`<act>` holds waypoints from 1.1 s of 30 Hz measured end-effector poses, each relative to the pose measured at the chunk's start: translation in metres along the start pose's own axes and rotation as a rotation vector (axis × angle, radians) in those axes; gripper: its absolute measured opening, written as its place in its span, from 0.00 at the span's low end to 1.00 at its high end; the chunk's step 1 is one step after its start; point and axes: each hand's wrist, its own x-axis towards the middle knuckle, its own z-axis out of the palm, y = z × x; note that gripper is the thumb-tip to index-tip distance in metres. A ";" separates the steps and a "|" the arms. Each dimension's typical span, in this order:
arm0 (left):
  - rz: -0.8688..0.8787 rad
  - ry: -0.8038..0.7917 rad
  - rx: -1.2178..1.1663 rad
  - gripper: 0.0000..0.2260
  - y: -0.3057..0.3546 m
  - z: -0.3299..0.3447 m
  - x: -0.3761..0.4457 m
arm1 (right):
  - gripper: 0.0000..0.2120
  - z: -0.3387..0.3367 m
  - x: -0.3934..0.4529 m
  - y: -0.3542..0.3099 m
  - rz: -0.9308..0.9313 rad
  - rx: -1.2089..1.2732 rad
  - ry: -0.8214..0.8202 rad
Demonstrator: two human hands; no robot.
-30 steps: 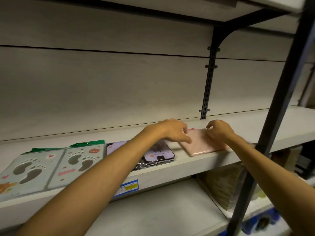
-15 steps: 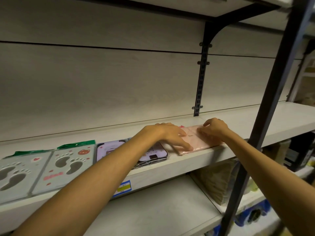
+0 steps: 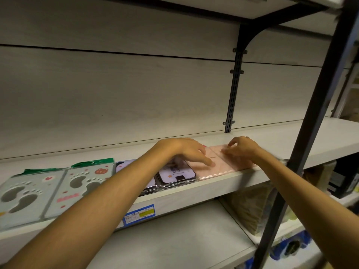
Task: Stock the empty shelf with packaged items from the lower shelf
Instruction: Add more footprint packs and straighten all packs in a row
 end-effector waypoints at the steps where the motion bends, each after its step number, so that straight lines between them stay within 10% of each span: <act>1: -0.003 0.064 0.012 0.31 -0.002 0.001 0.002 | 0.24 -0.001 0.001 -0.001 0.008 0.014 -0.009; 5: -0.088 0.258 0.006 0.33 -0.010 0.012 0.008 | 0.29 0.005 0.000 -0.006 -0.055 -0.013 0.007; 21: -0.106 0.195 0.064 0.30 -0.015 0.020 0.013 | 0.30 0.016 -0.005 -0.003 -0.143 -0.097 -0.112; 26: -0.023 0.265 0.040 0.36 0.002 0.023 0.008 | 0.47 0.017 -0.005 -0.002 -0.154 -0.040 -0.083; 33: 0.006 0.193 0.115 0.32 0.016 0.024 -0.005 | 0.33 0.021 -0.014 -0.003 -0.207 -0.142 -0.123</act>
